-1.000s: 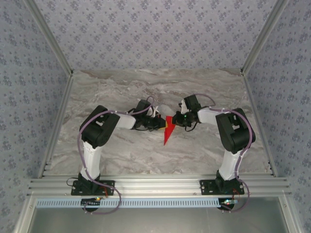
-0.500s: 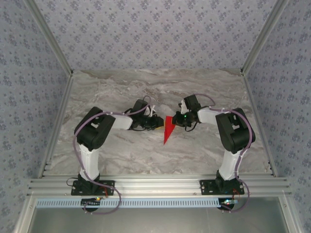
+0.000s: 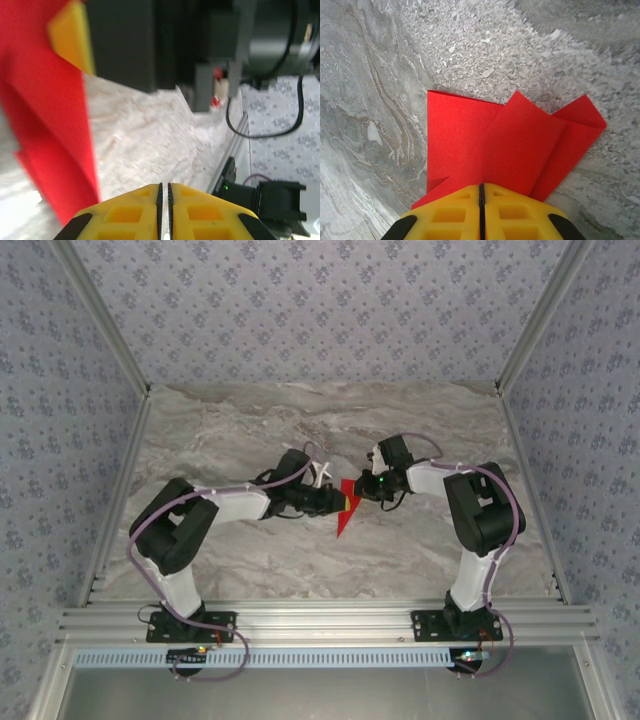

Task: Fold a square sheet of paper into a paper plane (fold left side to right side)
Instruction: Fold the wing for the fifth time at the center of the table.

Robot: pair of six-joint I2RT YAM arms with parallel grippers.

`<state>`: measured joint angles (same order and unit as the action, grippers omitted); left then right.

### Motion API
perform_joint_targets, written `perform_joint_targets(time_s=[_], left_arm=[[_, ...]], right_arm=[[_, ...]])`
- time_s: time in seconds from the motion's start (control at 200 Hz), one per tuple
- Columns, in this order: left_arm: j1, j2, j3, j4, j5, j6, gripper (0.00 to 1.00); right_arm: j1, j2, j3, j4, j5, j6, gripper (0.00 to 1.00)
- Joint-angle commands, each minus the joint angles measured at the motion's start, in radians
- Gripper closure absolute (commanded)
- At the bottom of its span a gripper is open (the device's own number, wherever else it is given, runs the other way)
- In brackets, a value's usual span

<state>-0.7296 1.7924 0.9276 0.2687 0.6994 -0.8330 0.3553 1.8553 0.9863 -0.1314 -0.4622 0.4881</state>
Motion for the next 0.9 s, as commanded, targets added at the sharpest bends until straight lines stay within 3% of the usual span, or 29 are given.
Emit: perform_joint_targets(time_s=[0.0, 0.3, 0.894], left_arm=[[-0.028, 0.029, 0.035, 0.014, 0.029, -0.025, 0.87], [-0.031, 0.118, 0.054, -0.001, 0.017, -0.032, 0.86], [-0.032, 0.155, 0.041, -0.080, -0.043, -0.001, 0.86]], right_arm=[[-0.003, 0.053, -0.027, -0.132, 0.091, -0.019, 0.93], [-0.002, 0.052, -0.024, -0.137, 0.094, -0.022, 0.93], [0.000, 0.051, -0.018, -0.140, 0.097, -0.026, 0.93]])
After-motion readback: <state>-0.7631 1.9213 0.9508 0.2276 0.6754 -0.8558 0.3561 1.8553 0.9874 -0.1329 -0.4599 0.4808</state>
